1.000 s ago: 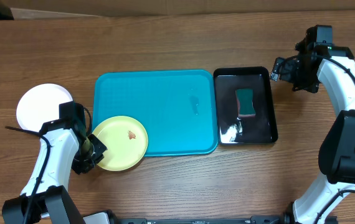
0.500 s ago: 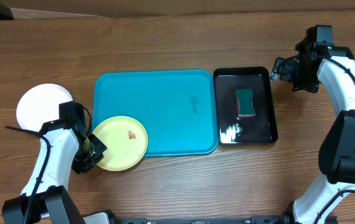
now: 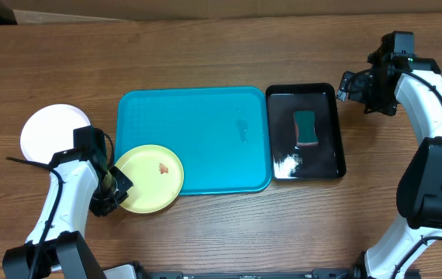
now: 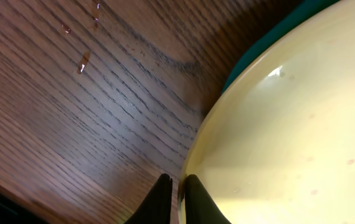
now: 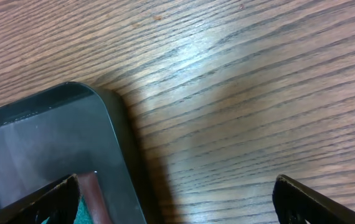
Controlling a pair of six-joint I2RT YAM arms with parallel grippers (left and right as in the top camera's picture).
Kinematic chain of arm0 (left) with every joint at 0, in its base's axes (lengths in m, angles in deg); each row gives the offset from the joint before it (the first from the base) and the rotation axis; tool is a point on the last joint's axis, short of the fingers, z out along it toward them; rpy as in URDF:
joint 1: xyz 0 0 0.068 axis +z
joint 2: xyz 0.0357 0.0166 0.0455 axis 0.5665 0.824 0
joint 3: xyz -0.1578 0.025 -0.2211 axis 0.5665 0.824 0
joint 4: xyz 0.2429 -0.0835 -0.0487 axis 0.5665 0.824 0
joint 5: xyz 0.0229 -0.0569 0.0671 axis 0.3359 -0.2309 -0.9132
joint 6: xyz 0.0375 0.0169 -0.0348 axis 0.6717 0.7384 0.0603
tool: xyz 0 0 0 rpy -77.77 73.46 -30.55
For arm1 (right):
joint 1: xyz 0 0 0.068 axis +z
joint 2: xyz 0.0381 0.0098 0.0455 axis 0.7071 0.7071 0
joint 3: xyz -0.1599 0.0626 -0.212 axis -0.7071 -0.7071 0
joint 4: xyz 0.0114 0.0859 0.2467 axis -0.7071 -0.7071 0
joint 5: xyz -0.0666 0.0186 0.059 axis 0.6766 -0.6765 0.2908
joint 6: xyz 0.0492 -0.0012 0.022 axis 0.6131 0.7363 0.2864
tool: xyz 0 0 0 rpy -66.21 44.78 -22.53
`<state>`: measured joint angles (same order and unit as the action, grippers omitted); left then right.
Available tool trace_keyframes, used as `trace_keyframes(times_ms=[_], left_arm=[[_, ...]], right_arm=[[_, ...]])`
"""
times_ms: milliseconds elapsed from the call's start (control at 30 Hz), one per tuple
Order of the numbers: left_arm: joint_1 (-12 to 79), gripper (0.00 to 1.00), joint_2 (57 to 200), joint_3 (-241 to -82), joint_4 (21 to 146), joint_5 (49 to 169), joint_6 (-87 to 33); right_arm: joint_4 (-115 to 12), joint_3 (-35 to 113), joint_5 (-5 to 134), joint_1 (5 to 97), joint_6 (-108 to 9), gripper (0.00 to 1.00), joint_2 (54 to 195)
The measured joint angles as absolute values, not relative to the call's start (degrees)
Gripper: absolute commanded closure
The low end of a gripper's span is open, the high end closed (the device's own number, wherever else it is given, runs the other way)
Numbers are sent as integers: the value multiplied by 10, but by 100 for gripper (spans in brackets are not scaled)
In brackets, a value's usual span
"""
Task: Clean dirty plates on tray and stack at the side
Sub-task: 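Slide the yellow plate with the left gripper onto the teal tray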
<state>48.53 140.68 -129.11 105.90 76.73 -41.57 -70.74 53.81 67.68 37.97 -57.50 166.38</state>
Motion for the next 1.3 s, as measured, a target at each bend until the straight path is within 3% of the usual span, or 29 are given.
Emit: trace_keyframes(times_ms=[667,833,1300], left_arm=[[485,89,1407,-1291,1057,768,-416],[485,96,1407,-1284,1045,768,-416],[485,96,1405,-1268,1033,773,-407]], right_arm=[[-707,538,677,380,-575,0,1664],[-707,538,677,380,-575,0,1664],[-707,538,677,380,-575,0,1664]])
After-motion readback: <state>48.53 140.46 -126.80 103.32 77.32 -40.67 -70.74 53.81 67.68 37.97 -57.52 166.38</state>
